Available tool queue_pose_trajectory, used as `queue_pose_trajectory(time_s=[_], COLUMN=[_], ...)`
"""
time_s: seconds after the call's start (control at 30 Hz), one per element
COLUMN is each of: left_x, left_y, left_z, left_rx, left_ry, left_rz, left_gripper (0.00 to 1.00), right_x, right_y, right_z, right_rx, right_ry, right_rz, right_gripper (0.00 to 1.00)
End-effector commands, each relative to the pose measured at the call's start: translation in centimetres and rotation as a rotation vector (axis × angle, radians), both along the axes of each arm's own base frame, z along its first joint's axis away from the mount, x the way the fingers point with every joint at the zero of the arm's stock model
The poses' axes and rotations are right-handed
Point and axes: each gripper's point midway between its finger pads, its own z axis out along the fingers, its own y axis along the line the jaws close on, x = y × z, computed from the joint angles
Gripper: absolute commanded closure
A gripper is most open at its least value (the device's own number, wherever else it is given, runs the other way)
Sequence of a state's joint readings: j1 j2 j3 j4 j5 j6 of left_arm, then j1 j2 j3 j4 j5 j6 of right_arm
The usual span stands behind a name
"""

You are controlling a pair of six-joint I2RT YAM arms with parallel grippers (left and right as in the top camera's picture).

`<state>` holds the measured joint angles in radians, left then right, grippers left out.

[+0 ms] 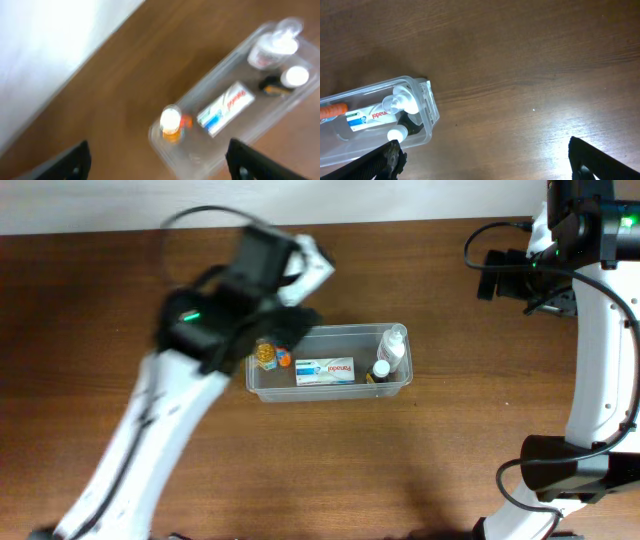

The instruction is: Pack container

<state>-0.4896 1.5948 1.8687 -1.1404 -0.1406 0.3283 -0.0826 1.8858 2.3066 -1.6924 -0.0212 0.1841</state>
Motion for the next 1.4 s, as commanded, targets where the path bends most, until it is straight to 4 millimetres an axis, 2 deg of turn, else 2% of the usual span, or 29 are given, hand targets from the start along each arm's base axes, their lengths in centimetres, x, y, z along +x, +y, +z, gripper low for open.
queue_pose_trajectory(time_s=[0.0, 0.23, 0.27, 0.3, 0.37, 0.43, 0.5, 0.67, 0.83, 0.93, 1.03, 1.37], left_x=[-2.1, -8.8, -10.0, -12.0, -14.6, -16.8, -19.1, -22.9, -24.8, -25.3, -25.7, -25.7], left_y=[4.6, 10.1, 11.0, 12.3, 14.0, 15.2, 16.6, 18.5, 18.7, 17.4, 16.1, 16.6], left_z=[2.2, 6.1, 6.7, 7.4, 7.8, 7.5, 6.4, 1.7, -2.3, -3.8, -4.5, -4.7], left_rx=[-0.136, -0.221, -0.237, -0.265, -0.302, -0.33, -0.36, -0.412, -0.444, -0.482, -0.508, -0.488], left_ry=[0.021, -0.028, -0.046, -0.078, -0.113, -0.143, -0.171, -0.173, -0.135, -0.071, -0.007, -0.017], left_rz=[0.265, 0.449, 0.484, 0.535, 0.599, 0.637, 0.684, 0.765, 0.774, 0.722, 0.679, 0.696], left_gripper=[0.13, 0.13, 0.13, 0.13, 0.13, 0.13, 0.13, 0.13, 0.09, 0.01, 0.01, 0.01], right_x=[0.0, 0.0, 0.0, 0.0, 0.0, 0.0, 0.0, 0.0, 0.0, 0.0, 0.0, 0.0], right_y=[0.0, 0.0, 0.0, 0.0, 0.0, 0.0, 0.0, 0.0, 0.0, 0.0, 0.0, 0.0], right_z=[0.1, 0.1, 0.1, 0.1, 0.1, 0.1, 0.1, 0.1, 0.1, 0.1, 0.1, 0.1], right_rx=[0.007, 0.007, 0.007, 0.007, 0.007, 0.007, 0.007, 0.007, 0.007, 0.007, 0.007, 0.007], right_ry=[-0.003, -0.003, -0.003, -0.003, -0.003, -0.003, -0.003, -0.003, -0.003, -0.003, -0.003, -0.003], right_rz=[-0.009, -0.008, -0.009, -0.008, -0.008, -0.008, -0.008, -0.008, -0.008, -0.009, -0.008, -0.008], right_gripper=[0.02, 0.02, 0.02, 0.02, 0.02, 0.02, 0.02, 0.02, 0.02, 0.02, 0.02, 0.02])
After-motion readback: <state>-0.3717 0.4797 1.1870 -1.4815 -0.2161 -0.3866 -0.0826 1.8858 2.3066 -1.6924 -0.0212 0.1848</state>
